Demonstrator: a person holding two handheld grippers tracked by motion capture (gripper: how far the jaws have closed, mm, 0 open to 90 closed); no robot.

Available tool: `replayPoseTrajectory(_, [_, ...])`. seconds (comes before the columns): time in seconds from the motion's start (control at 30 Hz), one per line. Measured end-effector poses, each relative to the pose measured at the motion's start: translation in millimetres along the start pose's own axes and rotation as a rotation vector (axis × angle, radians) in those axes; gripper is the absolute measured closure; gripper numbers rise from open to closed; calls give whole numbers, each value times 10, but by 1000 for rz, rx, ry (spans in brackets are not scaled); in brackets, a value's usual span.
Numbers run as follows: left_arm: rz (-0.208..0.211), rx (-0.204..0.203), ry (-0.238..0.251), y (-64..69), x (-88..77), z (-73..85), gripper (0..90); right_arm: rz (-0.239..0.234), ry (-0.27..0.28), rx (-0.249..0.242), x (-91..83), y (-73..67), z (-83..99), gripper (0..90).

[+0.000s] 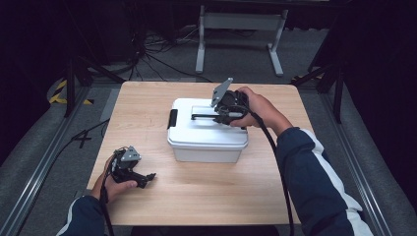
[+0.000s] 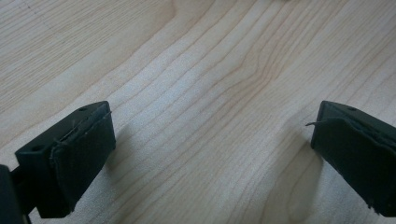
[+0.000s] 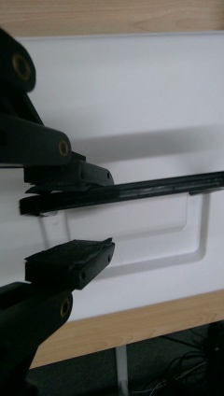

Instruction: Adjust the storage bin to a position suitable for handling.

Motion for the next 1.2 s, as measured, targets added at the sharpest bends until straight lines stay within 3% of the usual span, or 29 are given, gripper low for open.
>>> replayPoseTrajectory(0.23, [1, -1, -1, 2, 0, 1, 2, -1, -27, 1, 56, -12, -62, 807])
replayPoseTrajectory(0.53, [-2, 2, 1, -3, 0, -2, 3, 20, -39, -36, 24, 2, -98, 821])
replayPoseTrajectory(0.67, [-2, 2, 1, -3, 0, -2, 2, 40, -18, -52, -41, 36, -142, 828])
replayPoseTrajectory(0.87, [-1, 2, 1, -3, 0, -2, 3, 57, 27, -39, -197, 101, -188, 834])
replayPoseTrajectory(1.0, [-1, 2, 0, -3, -1, -1, 2, 65, 11, -35, -234, 102, -167, 835])
replayPoseTrajectory(1.2, [-1, 2, 1, -3, 0, -2, 3, 60, 36, -59, -271, 94, -172, 836])
Point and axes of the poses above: each handheld gripper's, and its own axes: x roughly forward along the jaws, z roughly out of its underside, y roughly to its right, the point moved 10 cm from there along x, roughly forward along the jaws, and after that the axes turned 2 degrees about y, right-handed, at the moved point
